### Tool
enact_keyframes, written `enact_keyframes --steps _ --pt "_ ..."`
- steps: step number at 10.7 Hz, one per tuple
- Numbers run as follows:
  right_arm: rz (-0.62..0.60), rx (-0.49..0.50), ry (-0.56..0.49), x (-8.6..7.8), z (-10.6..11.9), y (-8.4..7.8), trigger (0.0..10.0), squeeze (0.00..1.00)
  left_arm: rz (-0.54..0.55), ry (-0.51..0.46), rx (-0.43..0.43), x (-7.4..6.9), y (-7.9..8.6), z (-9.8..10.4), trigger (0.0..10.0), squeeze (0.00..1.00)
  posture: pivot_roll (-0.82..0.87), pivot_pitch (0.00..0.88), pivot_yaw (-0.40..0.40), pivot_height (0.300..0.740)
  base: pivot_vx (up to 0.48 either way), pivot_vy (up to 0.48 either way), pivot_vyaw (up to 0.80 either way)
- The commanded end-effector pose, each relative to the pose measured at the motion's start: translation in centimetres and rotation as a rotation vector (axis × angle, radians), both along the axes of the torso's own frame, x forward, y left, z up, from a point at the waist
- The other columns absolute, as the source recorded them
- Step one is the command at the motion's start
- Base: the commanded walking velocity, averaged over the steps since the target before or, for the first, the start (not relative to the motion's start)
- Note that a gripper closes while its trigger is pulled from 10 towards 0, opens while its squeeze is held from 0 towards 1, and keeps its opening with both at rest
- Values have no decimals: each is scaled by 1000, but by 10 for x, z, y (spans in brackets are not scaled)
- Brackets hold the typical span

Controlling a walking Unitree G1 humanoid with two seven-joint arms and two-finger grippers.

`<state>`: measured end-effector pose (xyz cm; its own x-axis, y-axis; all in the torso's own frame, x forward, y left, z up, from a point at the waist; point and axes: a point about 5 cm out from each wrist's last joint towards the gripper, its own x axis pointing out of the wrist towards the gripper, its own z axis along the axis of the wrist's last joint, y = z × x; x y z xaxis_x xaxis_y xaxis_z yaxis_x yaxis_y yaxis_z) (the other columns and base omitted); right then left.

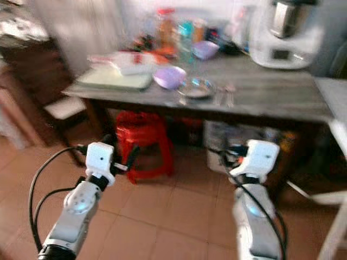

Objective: Setting the table

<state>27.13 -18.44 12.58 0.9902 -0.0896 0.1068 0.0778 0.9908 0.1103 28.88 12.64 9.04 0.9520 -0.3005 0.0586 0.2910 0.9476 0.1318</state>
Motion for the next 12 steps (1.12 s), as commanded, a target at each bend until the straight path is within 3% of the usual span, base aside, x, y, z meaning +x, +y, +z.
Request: enact_keyframes --steps 1,3,12 --pt "14 17 -21 1 6 2 10000 0 -10 -5 0 3 1 4 10000 0 21 0 80 740 0 0 0" --pt "9 22 -14 1 5 2 10000 0 -16 -1 -2 3 0 3 10000 0 19 0 82 740 0 0 -222" --pt "2 20 -7 2 5 0 10000 0 -36 19 -17 1 -4 1 10000 0 24 0 75 740 0 -286 -46"
